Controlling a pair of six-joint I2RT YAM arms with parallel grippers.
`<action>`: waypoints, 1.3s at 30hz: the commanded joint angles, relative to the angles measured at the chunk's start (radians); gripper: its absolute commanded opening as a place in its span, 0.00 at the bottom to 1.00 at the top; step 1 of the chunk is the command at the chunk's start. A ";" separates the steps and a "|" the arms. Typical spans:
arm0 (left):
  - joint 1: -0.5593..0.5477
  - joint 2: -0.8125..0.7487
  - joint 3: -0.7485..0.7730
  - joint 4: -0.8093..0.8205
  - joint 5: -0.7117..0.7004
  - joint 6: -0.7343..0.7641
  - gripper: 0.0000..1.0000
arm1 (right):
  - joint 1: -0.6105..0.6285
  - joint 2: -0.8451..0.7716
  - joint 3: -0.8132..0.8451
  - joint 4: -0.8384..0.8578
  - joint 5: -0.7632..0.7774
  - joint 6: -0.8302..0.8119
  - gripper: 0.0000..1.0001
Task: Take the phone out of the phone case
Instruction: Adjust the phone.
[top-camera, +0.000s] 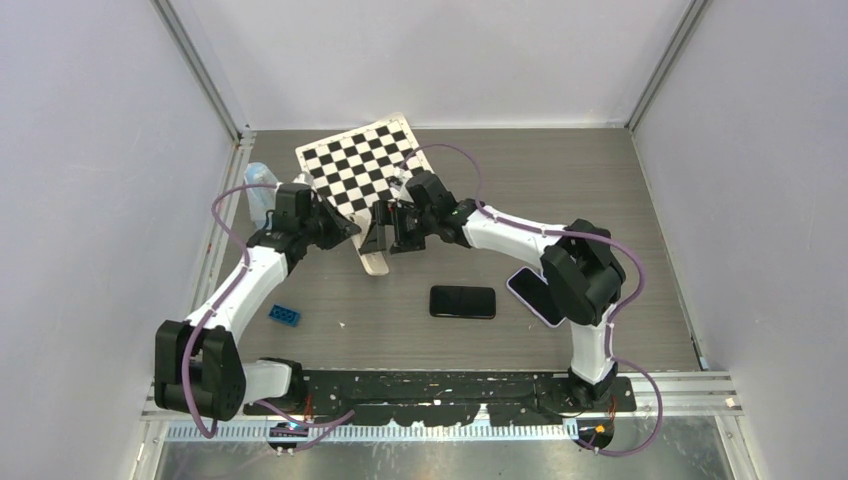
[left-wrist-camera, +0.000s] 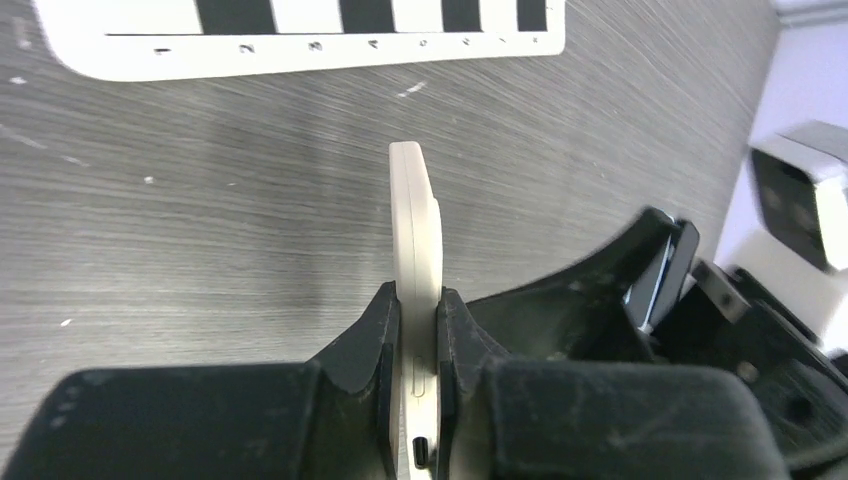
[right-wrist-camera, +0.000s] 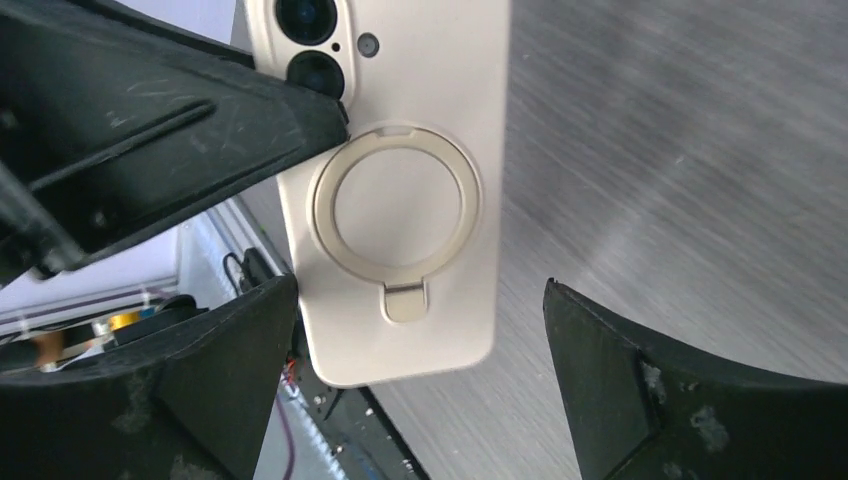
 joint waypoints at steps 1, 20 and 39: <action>0.002 -0.010 0.084 -0.086 -0.132 -0.037 0.00 | 0.002 -0.165 -0.027 0.055 0.122 -0.114 1.00; 0.002 -0.012 0.255 -0.415 -0.397 -0.305 0.00 | 0.339 -0.188 -0.067 0.156 0.761 -0.520 0.67; 0.002 -0.055 0.251 -0.441 -0.302 -0.252 0.00 | 0.351 -0.121 -0.125 0.339 0.684 -0.673 0.60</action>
